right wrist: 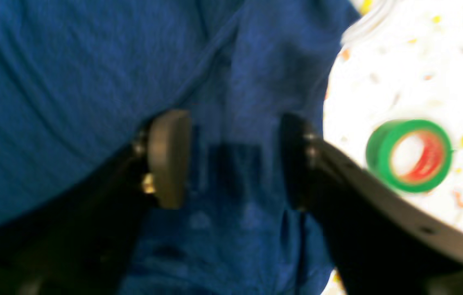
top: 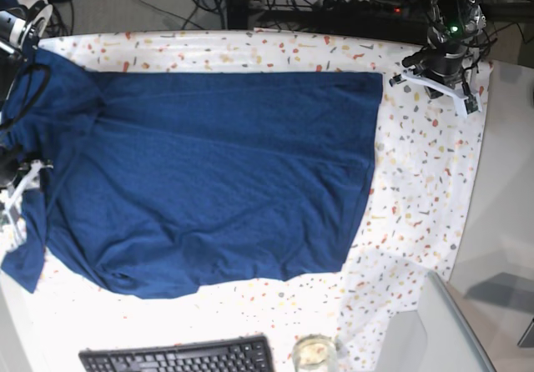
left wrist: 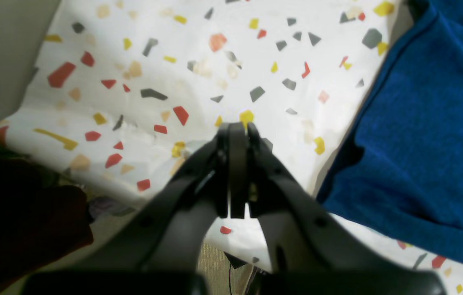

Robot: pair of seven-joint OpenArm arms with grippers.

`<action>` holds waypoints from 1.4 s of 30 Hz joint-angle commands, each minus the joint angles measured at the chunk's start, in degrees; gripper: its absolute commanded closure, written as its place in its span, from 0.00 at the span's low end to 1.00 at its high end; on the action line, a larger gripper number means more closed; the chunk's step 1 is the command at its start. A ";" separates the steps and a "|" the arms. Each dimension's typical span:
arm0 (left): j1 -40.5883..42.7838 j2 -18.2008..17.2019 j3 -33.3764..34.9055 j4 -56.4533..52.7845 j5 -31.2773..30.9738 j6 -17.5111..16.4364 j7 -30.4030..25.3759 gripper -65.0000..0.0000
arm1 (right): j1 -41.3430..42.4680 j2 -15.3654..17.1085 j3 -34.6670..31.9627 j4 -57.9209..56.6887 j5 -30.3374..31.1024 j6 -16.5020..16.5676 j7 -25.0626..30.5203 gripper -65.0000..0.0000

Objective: Layout the t-shirt on the table in an organized manner, then fold the t-shirt properly
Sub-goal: 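Grasp the shirt hem near the right gripper's side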

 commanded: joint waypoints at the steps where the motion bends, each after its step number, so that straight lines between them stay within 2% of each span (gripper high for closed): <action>1: 0.17 -0.42 -0.26 1.15 0.12 -0.09 -1.02 1.00 | 2.30 1.19 0.18 -0.49 -0.14 0.03 1.57 0.40; 4: 0.25 -0.42 -0.26 1.15 0.12 -0.09 -1.02 1.00 | 3.00 1.46 0.27 -4.97 -0.93 0.03 4.74 0.40; 7: 0.25 -0.51 -0.26 1.15 0.12 -0.09 -1.02 1.00 | 3.97 1.63 0.18 -7.70 -1.10 0.03 5.88 0.48; 8: 0.25 -0.51 -0.26 1.15 0.29 -0.09 -1.02 1.00 | 3.97 1.63 0.18 -8.14 -1.10 0.03 5.97 0.53; 10: 0.25 -0.51 -0.26 1.15 0.29 -0.09 -1.02 1.00 | 4.05 1.63 0.18 -8.49 -1.10 0.03 5.97 0.70; 13: 0.25 -0.51 -0.26 1.15 0.20 -0.09 -1.02 1.00 | 4.14 1.63 0.54 -8.49 -0.93 0.03 5.97 0.99; 18: 0.25 -0.42 -0.26 1.15 0.20 -0.09 -1.02 1.00 | 3.97 1.54 0.62 -7.35 -0.75 0.03 5.97 1.00; 22: -0.01 -0.42 -0.26 1.15 0.20 -0.09 -1.02 1.00 | 0.10 0.67 0.54 1.44 -0.75 0.03 5.70 1.00; 24: -0.10 -0.42 -0.26 1.15 0.20 -0.09 -1.02 1.00 | -2.01 -0.83 0.62 6.28 -0.75 0.03 5.27 1.00; 30: -0.27 -0.42 -0.26 1.15 0.20 -0.09 -1.02 1.00 | -7.46 -3.73 0.62 20.52 0.74 0.03 -0.89 1.00; 33: -0.36 -0.33 -0.26 1.15 0.20 -0.09 -1.02 1.00 | -11.51 -4.43 0.18 29.05 3.82 0.03 -3.88 1.00; 42: -0.36 -0.51 -0.26 1.15 0.20 -0.09 -1.02 1.00 | -21.44 -9.88 0.18 50.59 11.99 0.03 -12.49 1.00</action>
